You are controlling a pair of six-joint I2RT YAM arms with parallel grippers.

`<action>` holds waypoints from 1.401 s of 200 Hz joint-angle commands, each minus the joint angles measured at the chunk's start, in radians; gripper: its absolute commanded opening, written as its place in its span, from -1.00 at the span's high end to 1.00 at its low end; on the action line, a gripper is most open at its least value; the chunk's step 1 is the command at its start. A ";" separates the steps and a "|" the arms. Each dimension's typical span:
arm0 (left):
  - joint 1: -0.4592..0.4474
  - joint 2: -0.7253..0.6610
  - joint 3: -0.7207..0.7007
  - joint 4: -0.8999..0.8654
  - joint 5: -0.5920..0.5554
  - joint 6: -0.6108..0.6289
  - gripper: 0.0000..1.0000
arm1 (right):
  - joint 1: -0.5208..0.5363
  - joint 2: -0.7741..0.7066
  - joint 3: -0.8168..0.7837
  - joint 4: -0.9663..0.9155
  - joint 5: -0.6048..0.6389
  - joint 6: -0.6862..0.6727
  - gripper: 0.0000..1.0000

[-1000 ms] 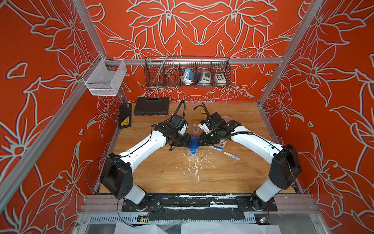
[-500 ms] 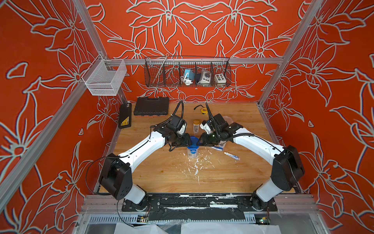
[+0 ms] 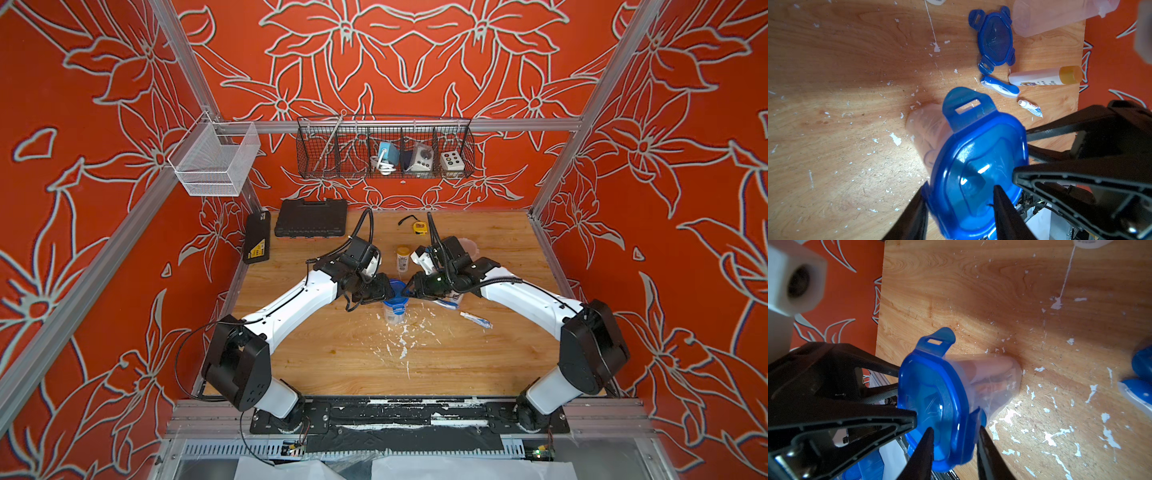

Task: Pack away toiletry kits
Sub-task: Close the fastener on the container.

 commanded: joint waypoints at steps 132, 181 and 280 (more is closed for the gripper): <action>-0.050 0.074 -0.014 0.021 0.091 0.029 0.09 | 0.063 -0.016 -0.078 0.109 -0.107 -0.006 0.41; -0.050 0.091 -0.007 0.044 0.104 0.023 0.09 | 0.063 -0.015 -0.085 0.136 -0.144 -0.002 0.33; -0.050 0.119 0.027 0.028 0.088 0.012 0.09 | 0.064 -0.035 -0.109 0.220 -0.226 0.018 0.26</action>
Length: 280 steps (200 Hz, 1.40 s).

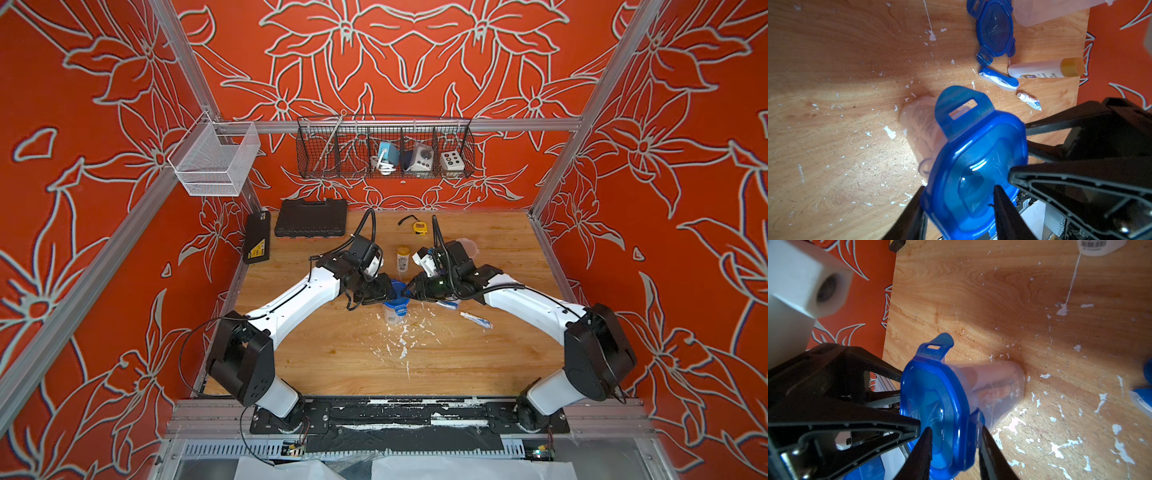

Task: Pack away toiletry kits
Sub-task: Close the fastener on the container.

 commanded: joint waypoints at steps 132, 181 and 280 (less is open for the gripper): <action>-0.032 0.032 -0.009 0.031 0.000 0.010 -0.45 | 0.004 -0.004 0.151 -0.211 -0.032 -0.199 -0.20; 0.008 0.005 0.032 -0.018 0.012 0.043 -0.62 | -0.032 -0.047 0.114 -0.240 0.003 -0.194 -0.41; 0.072 0.230 0.293 0.006 0.012 0.115 -0.34 | 0.043 -0.143 0.116 -0.508 0.211 -0.352 -0.41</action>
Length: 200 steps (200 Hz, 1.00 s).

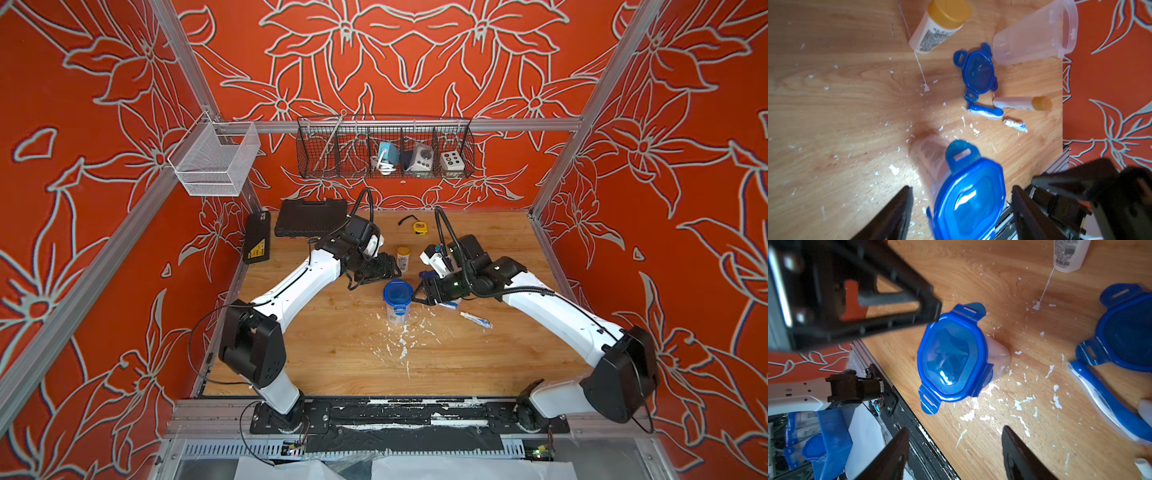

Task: Pack away toiletry kits
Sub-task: Close the fastener on the container.

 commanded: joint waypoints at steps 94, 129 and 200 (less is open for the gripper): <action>-0.035 0.117 0.045 -0.008 -0.141 0.043 -0.12 | 0.130 0.087 -0.015 -0.047 0.168 0.005 -0.40; -0.032 0.070 -0.006 -0.013 -0.160 0.035 -0.03 | 0.117 0.098 -0.028 -0.005 0.158 0.028 -0.39; -0.028 0.003 -0.066 -0.025 -0.167 0.017 0.02 | 0.059 0.150 -0.001 0.025 0.122 0.019 -0.35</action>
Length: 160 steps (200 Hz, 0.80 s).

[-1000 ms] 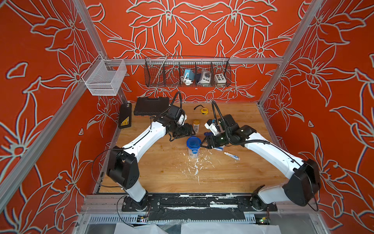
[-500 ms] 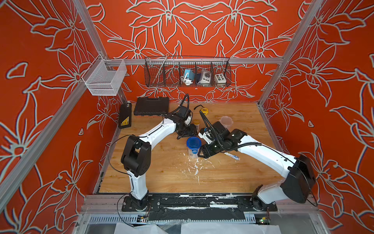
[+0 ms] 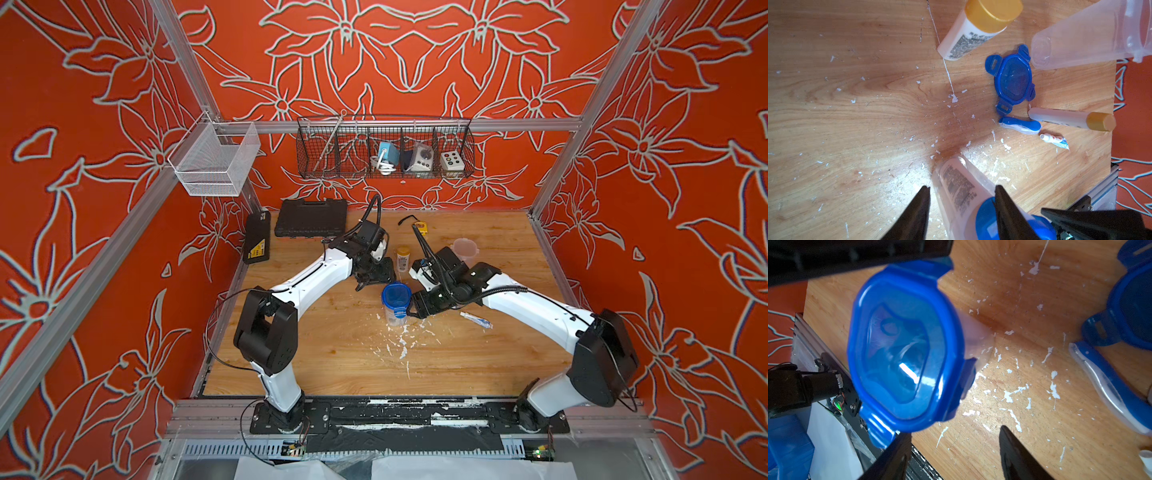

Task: Pack away toiletry kits
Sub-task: Close the fastener on the container.

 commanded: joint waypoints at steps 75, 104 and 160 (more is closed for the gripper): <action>0.011 -0.125 -0.112 -0.050 -0.031 -0.017 0.02 | -0.047 0.085 0.068 0.034 -0.040 -0.008 -0.33; 0.021 -0.175 -0.164 -0.054 -0.029 -0.023 0.02 | -0.047 0.105 0.089 0.057 -0.063 0.001 -0.32; 0.047 -0.278 -0.253 -0.068 -0.014 -0.041 -0.11 | -0.047 0.148 0.130 0.054 -0.074 -0.017 -0.31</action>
